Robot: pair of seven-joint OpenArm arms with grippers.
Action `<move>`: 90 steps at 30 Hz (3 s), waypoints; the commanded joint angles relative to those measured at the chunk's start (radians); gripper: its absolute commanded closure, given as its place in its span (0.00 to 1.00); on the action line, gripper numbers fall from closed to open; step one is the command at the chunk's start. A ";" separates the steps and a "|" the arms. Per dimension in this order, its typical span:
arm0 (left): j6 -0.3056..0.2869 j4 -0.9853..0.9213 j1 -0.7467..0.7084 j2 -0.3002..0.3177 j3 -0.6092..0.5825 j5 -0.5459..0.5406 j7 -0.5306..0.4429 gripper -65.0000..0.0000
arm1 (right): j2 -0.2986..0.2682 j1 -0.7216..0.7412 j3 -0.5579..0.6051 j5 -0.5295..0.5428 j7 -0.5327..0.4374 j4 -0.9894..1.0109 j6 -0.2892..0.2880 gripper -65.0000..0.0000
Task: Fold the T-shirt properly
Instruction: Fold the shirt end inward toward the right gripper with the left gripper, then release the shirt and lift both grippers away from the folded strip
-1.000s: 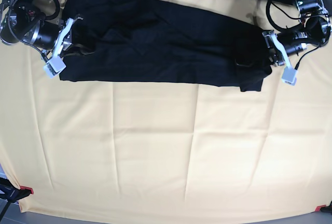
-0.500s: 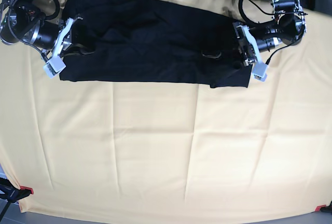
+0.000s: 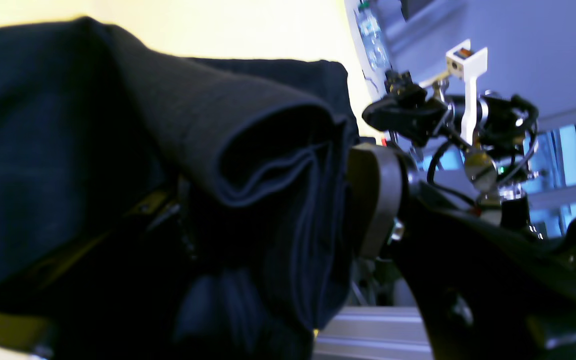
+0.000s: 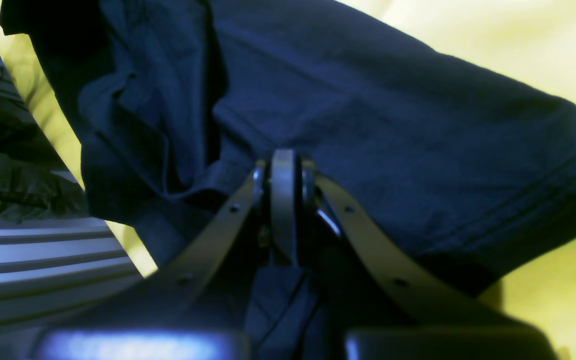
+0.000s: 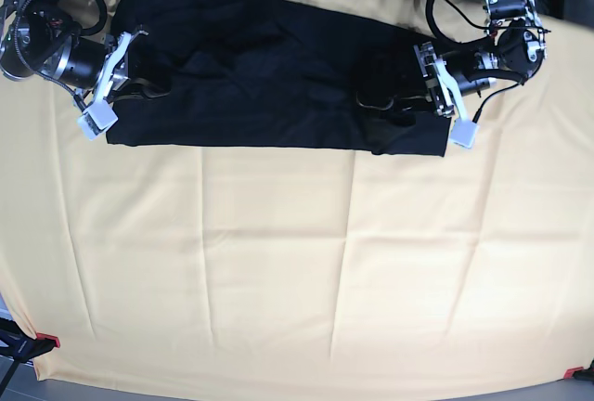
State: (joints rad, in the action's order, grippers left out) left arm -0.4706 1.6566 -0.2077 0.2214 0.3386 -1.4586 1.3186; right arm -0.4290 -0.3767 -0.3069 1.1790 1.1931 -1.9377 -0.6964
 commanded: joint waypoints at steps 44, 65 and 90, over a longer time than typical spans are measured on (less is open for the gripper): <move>-0.087 0.029 -0.008 0.031 0.026 0.400 -0.179 1.00 | 0.067 -0.086 -0.443 -0.159 -0.031 -0.039 0.225 0.44; -0.087 0.029 -0.008 0.031 0.026 0.376 -0.174 1.00 | 0.232 -0.144 -0.364 0.093 -0.004 0.174 0.105 0.44; -0.087 0.029 -0.008 0.031 0.026 0.338 -0.167 1.00 | 0.232 -0.055 -0.190 0.152 0.022 0.174 0.060 0.72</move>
State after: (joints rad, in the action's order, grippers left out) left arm -0.5541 1.6718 -0.2218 0.2417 0.3611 -1.0908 1.1633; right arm -0.1848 -0.4339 -0.4923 1.3064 1.2274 -1.7523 -0.6300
